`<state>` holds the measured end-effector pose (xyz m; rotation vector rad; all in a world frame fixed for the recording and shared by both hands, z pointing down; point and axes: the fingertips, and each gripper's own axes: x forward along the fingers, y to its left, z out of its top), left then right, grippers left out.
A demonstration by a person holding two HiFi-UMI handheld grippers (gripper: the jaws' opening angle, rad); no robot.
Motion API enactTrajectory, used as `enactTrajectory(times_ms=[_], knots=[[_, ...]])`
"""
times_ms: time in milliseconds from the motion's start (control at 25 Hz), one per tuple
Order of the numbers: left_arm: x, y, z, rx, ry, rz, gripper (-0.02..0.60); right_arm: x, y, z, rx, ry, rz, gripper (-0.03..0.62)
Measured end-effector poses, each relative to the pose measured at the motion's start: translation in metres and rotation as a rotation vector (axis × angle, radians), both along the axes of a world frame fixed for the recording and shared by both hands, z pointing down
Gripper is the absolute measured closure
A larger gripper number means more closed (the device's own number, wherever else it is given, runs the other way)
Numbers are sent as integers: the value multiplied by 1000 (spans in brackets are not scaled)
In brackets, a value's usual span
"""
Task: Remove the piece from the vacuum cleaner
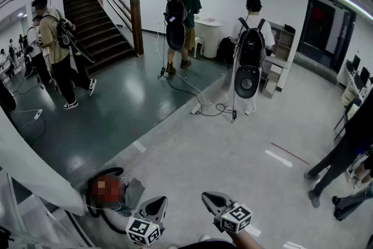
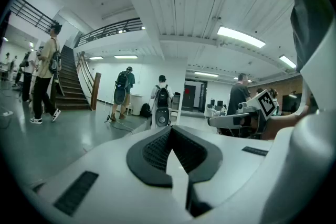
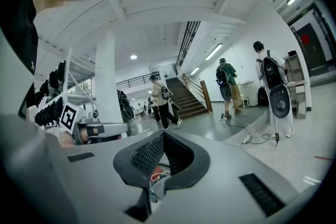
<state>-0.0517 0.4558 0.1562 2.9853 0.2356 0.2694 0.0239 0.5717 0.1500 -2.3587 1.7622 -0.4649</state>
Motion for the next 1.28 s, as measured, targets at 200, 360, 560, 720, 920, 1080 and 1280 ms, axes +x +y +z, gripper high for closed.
enactTrajectory(times_ms=[200,360,560,720,920,1080,1280], knots=[[34,13,1,52,-13,-6,565,31,13,1,-6,24,-2,566],[56,19,7,30,-25,-24,565,52,30,7,12,27,11,566],[89,41,8,70,-49,-13,565,84,56,8,50,1,37,566],[106,55,6,75,-66,-17,565,102,69,7,55,-16,37,566],[128,64,22,76,-91,-12,565,126,77,27,41,-49,52,566],[139,47,32,58,-115,-16,565,138,59,34,27,-62,37,566],[162,3,47,28,-120,-26,565,161,13,42,5,-56,19,566]])
